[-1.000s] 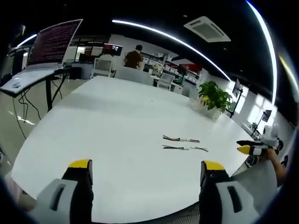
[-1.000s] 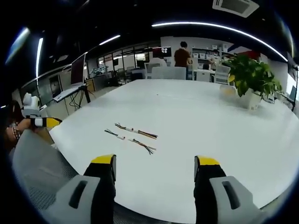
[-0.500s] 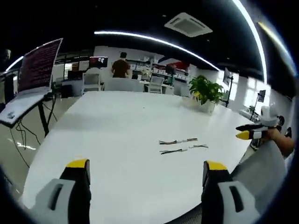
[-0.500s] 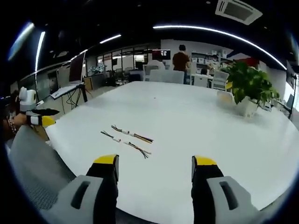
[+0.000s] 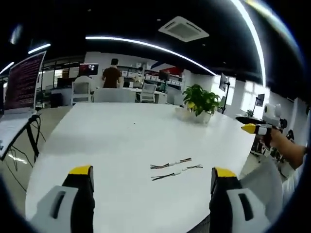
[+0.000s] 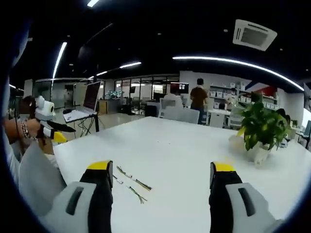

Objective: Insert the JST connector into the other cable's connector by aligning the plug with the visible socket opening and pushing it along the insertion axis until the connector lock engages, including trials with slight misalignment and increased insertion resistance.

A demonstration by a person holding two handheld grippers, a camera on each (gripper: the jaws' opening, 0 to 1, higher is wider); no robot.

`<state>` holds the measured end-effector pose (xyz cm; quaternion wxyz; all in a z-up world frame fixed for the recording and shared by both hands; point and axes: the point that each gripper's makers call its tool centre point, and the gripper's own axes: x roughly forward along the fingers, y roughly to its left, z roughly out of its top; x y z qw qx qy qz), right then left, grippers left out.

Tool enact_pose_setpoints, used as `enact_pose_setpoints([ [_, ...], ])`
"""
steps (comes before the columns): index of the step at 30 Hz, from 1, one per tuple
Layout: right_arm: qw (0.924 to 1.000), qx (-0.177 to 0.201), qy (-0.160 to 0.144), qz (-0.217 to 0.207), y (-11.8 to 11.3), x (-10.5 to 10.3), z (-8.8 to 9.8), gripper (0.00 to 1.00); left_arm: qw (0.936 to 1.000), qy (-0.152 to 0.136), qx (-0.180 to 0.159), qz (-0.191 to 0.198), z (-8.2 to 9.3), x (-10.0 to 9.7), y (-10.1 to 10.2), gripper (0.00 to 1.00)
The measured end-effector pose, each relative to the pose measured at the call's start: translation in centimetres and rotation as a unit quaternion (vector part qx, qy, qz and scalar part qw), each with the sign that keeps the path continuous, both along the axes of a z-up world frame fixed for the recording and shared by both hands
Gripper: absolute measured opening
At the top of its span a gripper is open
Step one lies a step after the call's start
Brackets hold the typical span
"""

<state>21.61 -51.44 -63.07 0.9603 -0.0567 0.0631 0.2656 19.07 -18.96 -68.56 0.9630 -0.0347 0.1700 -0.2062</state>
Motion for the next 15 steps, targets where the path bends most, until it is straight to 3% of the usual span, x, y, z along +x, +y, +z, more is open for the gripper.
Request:
enact_pose_setpoints([
  [1, 0.9999, 0.004, -0.012, 0.004, -0.3, 0.3, 0.8, 0.80, 0.9998, -0.018, -0.003, -0.006, 0.9, 0.6, -0.4, 0.99],
  [4, 0.9995, 0.031, 0.005, 0.009, -0.9, 0.7, 1.7, 0.73, 0.9996, -0.017, -0.012, -0.019, 1.8, 1.6, -1.1, 0.99],
  [7, 0.9990, 0.041, -0.011, 0.013, -1.3, 1.2, 2.9, 0.69, 0.9993, -0.017, -0.005, -0.032, 2.4, 2.7, -1.5, 0.99],
  [13, 0.9977, 0.062, -0.005, 0.026, -1.6, 2.5, 3.6, 0.62, 0.9972, -0.019, 0.015, -0.071, 4.1, 4.9, -2.8, 0.99],
  [15, 0.9964, 0.067, 0.002, 0.051, -1.0, 2.8, 3.7, 0.56, 0.9963, -0.021, 0.019, -0.081, 4.5, 5.3, -3.2, 0.99],
])
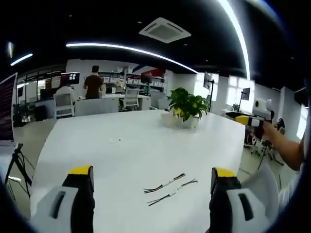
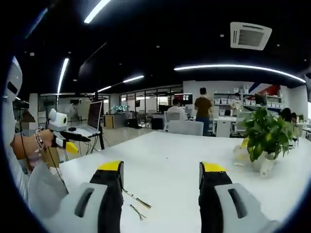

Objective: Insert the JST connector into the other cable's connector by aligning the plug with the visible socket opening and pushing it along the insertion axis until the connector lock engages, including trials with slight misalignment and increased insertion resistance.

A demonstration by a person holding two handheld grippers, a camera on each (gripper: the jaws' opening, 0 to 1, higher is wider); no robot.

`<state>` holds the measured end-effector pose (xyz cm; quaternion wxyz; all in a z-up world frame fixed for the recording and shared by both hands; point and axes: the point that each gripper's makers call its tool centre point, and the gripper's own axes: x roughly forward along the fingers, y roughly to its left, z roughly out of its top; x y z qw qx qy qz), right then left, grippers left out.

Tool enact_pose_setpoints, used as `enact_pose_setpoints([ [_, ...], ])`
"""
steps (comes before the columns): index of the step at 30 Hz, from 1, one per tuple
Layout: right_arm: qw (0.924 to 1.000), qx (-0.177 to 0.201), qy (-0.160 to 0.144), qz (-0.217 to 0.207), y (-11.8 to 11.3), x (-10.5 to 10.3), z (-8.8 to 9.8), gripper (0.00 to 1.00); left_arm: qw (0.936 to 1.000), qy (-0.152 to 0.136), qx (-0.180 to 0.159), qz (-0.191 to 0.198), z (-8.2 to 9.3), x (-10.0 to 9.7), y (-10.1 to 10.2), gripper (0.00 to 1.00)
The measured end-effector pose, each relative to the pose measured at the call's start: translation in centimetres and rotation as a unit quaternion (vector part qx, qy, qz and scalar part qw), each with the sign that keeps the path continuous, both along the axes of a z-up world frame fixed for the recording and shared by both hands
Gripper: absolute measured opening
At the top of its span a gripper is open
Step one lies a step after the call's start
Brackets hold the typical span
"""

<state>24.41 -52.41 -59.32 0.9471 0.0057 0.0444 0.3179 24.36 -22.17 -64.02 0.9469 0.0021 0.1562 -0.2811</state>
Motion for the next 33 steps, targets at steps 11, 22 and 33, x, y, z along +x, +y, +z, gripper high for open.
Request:
enact_pose_setpoints([
  [11, 0.9925, 0.005, -0.037, 0.116, 5.3, 1.8, 1.2, 0.52, 0.9914, -0.045, -0.017, -0.122, 2.9, 2.3, -2.9, 0.99],
  [22, 0.9646, 0.013, -0.082, 0.250, 7.9, 1.7, 4.1, 0.44, 0.9631, -0.076, -0.036, -0.256, 4.5, 2.7, -3.7, 0.89],
  [33, 0.9457, -0.058, -0.047, 0.316, 10.4, 3.0, -0.4, 0.39, 0.9396, -0.090, -0.041, -0.327, 2.7, 4.6, -4.8, 0.72],
])
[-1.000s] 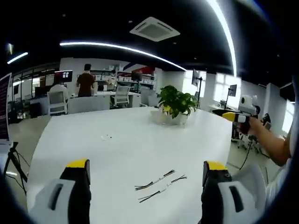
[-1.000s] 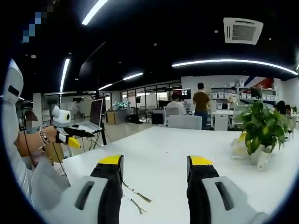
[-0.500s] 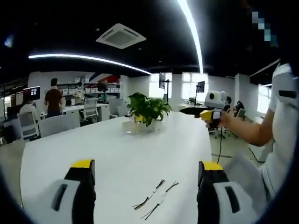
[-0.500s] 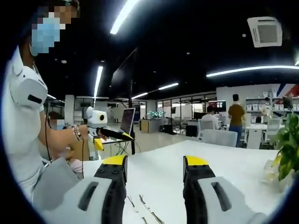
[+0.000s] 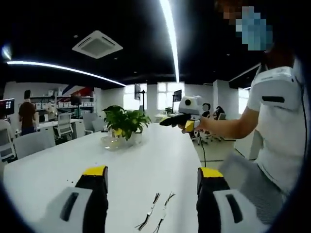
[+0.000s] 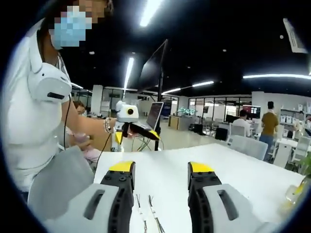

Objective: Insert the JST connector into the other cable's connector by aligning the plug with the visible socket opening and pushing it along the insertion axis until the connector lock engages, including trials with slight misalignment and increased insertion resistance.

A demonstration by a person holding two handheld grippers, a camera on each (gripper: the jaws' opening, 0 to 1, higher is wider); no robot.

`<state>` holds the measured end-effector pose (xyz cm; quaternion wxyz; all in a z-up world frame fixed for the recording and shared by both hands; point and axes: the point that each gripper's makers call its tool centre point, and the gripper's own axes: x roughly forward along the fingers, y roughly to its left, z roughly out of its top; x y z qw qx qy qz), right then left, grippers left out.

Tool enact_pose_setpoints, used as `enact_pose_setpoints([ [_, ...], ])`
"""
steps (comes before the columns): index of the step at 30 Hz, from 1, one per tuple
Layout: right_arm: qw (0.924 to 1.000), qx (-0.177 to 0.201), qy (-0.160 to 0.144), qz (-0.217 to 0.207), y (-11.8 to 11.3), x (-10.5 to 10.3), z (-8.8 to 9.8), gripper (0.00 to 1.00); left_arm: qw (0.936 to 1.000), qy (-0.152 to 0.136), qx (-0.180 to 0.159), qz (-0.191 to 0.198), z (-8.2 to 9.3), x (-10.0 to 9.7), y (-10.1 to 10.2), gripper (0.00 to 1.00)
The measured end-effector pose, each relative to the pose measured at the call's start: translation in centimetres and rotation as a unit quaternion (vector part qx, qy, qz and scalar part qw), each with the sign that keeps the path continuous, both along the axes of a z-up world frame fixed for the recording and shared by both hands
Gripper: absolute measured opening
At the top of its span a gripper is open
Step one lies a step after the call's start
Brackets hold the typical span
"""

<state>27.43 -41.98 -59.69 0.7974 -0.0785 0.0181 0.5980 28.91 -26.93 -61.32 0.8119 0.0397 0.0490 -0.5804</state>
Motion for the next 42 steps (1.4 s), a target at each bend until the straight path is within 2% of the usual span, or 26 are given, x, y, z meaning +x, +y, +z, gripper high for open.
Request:
enact_pose_setpoints([
  [2, 0.9994, -0.032, 0.012, 0.003, 0.3, 0.5, -1.7, 0.38, 0.9999, -0.010, 0.007, -0.008, -0.8, 0.6, -0.2, 0.70],
  [4, 0.9986, -0.050, 0.009, 0.016, 0.8, 0.5, -2.7, 0.39, 0.9998, -0.009, 0.007, -0.014, -1.4, 1.0, -0.4, 0.68],
  [7, 0.9974, -0.059, 0.017, 0.036, 1.6, 0.6, -3.9, 0.41, 0.9994, 0.022, -0.009, -0.024, -2.8, 1.5, -0.9, 0.66],
  [8, 0.9970, -0.066, 0.016, 0.038, 1.7, 0.8, -4.3, 0.40, 0.9995, 0.022, -0.006, -0.023, -3.0, 1.6, -0.9, 0.64],
  [9, 0.9958, -0.080, 0.014, 0.042, 1.8, 0.9, -5.0, 0.39, 0.9995, 0.019, 0.005, -0.023, -3.7, 1.8, -1.0, 0.63],
  [12, 0.9952, -0.086, 0.014, 0.045, 2.0, 1.4, -6.3, 0.40, 0.9994, 0.008, 0.017, -0.029, -4.7, 2.1, -1.3, 0.62],
  [15, 0.9945, -0.095, 0.015, 0.043, 2.4, 2.1, -8.0, 0.42, 0.9983, 0.034, 0.021, -0.042, -6.8, 2.1, -2.0, 0.62],
  [18, 0.9905, -0.123, 0.024, 0.058, 2.6, 1.9, -10.4, 0.44, 0.9965, 0.024, 0.061, -0.052, -9.3, 2.0, -2.3, 0.60],
  [21, 0.9861, -0.144, 0.039, 0.074, 2.7, 1.5, -12.3, 0.43, 0.9950, 0.053, 0.059, -0.060, -10.7, 1.5, -2.9, 0.60],
  [24, 0.9836, -0.151, 0.052, 0.084, 2.9, 1.3, -13.7, 0.39, 0.9934, 0.048, 0.077, -0.070, -12.0, 1.4, -3.4, 0.60],
  [35, 0.9803, -0.159, 0.079, 0.086, 3.2, 2.0, -16.9, 0.38, 0.9916, 0.063, 0.083, -0.076, -13.8, 1.6, -4.4, 0.57],
  [42, 0.9798, -0.157, 0.087, 0.088, 3.1, 2.2, -17.5, 0.35, 0.9901, 0.072, 0.091, -0.079, -15.5, 2.2, -4.3, 0.54],
])
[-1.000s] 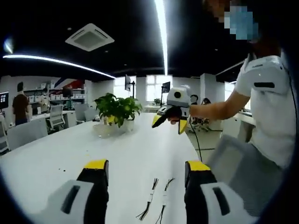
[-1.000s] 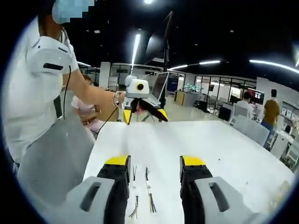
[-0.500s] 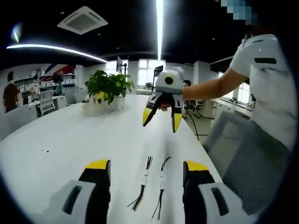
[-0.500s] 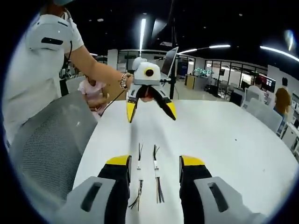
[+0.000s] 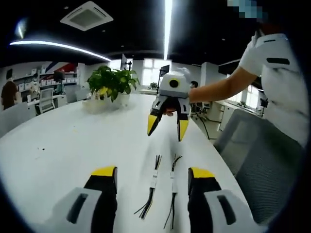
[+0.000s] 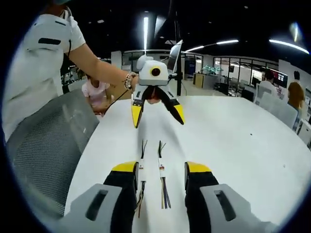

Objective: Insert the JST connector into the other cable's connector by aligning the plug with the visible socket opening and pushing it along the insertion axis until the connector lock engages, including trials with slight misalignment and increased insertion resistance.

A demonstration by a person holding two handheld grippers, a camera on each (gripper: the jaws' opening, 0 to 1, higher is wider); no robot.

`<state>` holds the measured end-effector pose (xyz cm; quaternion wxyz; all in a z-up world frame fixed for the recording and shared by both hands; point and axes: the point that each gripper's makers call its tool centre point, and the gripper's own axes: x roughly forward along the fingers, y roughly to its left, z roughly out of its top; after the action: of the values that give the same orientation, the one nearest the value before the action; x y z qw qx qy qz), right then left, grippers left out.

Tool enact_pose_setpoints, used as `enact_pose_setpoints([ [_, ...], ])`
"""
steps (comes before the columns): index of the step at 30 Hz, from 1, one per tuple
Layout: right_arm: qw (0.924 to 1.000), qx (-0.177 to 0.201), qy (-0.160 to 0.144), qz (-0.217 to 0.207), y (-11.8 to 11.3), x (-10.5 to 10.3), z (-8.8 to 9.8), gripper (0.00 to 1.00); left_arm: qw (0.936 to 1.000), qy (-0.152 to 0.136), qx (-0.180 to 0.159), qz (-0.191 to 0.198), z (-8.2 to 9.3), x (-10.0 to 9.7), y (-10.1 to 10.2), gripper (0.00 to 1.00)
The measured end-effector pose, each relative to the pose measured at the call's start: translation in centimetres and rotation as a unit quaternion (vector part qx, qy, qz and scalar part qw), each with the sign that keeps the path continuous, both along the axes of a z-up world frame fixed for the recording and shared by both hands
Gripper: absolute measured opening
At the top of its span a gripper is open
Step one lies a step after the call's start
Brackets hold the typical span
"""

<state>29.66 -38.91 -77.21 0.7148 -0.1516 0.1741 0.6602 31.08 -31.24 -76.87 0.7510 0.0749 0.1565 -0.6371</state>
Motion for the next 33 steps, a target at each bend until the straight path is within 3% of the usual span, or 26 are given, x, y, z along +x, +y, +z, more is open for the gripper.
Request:
enact_pose_setpoints([
  [17, 0.9991, -0.032, 0.017, 0.024, 0.6, -0.2, -4.2, 0.31, 0.9999, 0.006, 0.013, -0.009, -4.0, 0.2, -0.8, 0.48],
  [33, 0.9987, -0.042, 0.014, 0.025, 1.3, -0.2, -6.0, 0.22, 0.9998, 0.010, 0.013, -0.013, -6.0, 0.0, -2.2, 0.34],
])
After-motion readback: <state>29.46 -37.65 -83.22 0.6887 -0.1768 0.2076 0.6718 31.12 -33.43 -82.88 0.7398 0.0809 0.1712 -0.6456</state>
